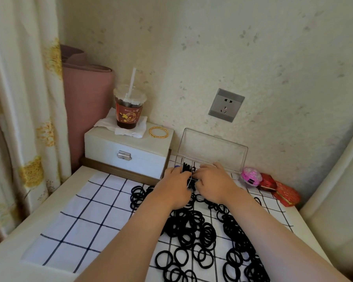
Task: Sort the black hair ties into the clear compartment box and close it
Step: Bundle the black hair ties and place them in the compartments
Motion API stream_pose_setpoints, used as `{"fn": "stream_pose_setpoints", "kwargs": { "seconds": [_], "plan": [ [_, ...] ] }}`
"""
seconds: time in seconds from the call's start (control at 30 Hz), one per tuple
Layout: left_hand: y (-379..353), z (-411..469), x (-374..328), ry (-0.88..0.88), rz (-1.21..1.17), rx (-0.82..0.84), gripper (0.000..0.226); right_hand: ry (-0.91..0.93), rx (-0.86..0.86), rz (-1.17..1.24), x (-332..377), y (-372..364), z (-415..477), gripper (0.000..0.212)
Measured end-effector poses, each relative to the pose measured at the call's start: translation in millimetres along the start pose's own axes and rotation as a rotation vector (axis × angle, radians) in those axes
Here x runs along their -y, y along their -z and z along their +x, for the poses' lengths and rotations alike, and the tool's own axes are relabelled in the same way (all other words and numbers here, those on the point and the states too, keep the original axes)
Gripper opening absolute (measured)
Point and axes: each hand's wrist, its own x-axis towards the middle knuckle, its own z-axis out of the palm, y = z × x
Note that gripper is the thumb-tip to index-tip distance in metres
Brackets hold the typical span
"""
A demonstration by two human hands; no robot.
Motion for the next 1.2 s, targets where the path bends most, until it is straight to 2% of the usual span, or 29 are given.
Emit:
{"fn": "stream_pose_setpoints", "kwargs": {
  "seconds": [0.1,0.2,0.27,0.33,0.4,0.5,0.6,0.7,0.8,0.93,1.03,1.2],
  "plan": [
    [1,1,2,-0.014,0.003,-0.007,0.058,-0.017,0.02,0.107,1,0,6,0.045],
    [0,1,1,-0.015,0.035,-0.03,0.06,-0.095,-0.145,0.467,-3,11,-3,0.04],
    [0,0,-3,-0.011,0.107,-0.078,0.059,-0.151,-0.263,0.543,-7,19,-18,0.037],
    [1,-2,-9,-0.03,0.137,-0.167,0.052,-0.148,-0.282,0.52,-10,23,-35,0.034],
    [0,-5,-17,-0.083,0.103,-0.238,0.038,-0.139,-0.227,0.497,-12,21,-53,0.03],
    [-4,-11,-27,-0.124,-0.015,-0.163,0.023,-0.125,-0.135,0.359,-15,12,-72,0.029],
    [-19,-16,-31,-0.132,0.017,-0.01,0.031,-0.069,-0.03,0.201,-15,6,-82,0.047],
    [-29,-15,-27,-0.139,0.079,0.042,0.046,-0.001,-0.015,0.097,-13,0,-83,0.057],
    [-28,-14,-24,-0.12,0.064,0.044,0.051,-0.026,0.009,0.057,-11,-8,-78,0.048],
    [-25,-14,-24,-0.108,0.029,0.032,0.053,-0.109,0.016,0.08,-10,-10,-72,0.027],
    [-24,-15,-28,-0.099,-0.102,0.033,0.053,-0.209,-0.056,0.314,-11,-5,-72,0.02],
    [-14,-18,-38,-0.048,-0.478,0.02,0.04,-0.352,-0.173,1.097,-6,16,-77,0.012]
  ]
}}
